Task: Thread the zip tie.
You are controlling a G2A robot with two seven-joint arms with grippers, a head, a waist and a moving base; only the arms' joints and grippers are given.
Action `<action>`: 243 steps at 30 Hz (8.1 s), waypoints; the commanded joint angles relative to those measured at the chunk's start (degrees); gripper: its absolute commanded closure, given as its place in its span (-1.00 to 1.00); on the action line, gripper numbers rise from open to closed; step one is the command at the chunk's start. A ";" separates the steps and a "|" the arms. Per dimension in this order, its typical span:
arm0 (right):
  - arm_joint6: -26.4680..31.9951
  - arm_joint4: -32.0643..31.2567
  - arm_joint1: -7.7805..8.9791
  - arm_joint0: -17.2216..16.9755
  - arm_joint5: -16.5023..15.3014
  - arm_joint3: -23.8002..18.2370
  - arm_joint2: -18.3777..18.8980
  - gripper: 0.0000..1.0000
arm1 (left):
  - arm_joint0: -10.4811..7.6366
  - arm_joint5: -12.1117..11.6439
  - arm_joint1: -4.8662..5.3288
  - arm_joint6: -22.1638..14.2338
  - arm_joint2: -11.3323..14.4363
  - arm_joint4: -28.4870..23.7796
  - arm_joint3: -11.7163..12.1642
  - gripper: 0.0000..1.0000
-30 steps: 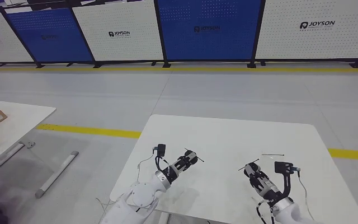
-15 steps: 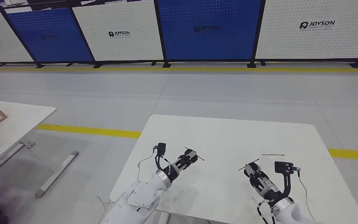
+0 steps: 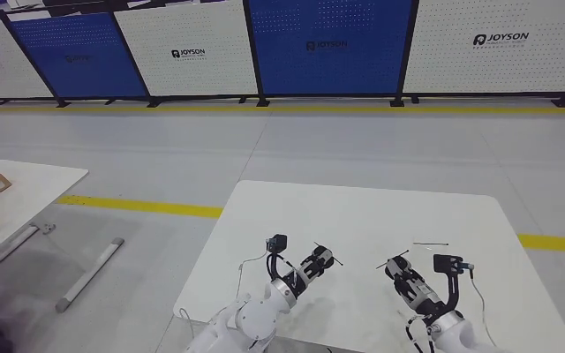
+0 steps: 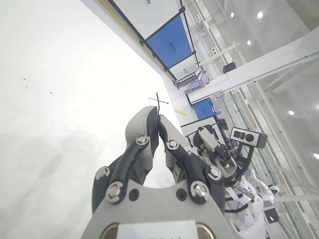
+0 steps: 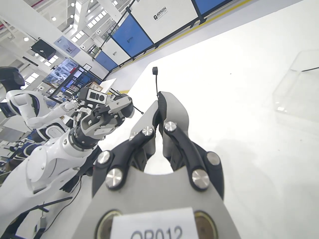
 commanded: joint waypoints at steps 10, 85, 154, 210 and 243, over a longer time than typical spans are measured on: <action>0.00 0.00 0.00 0.00 0.00 0.00 0.00 1.00 | 0.18 -2.31 -0.05 -1.46 -1.25 -5.39 -0.06 1.00; -19.67 5.64 -3.35 0.81 -5.15 6.17 -11.22 1.00 | -0.62 -3.22 -0.10 -2.75 -2.73 -9.62 1.70 1.00; -23.40 9.25 -5.69 4.89 -4.66 13.65 -14.92 1.00 | 0.85 -2.31 -0.66 6.59 -0.20 -0.71 -1.56 1.00; -23.67 21.33 -8.29 6.95 -5.52 15.48 -14.83 1.00 | 0.85 -2.31 -0.66 6.59 -0.20 -0.71 -1.56 1.00; -22.90 21.61 -8.33 7.02 -5.14 15.41 -14.87 1.00 | 1.00 2.25 -1.61 13.09 0.83 1.49 -2.12 1.00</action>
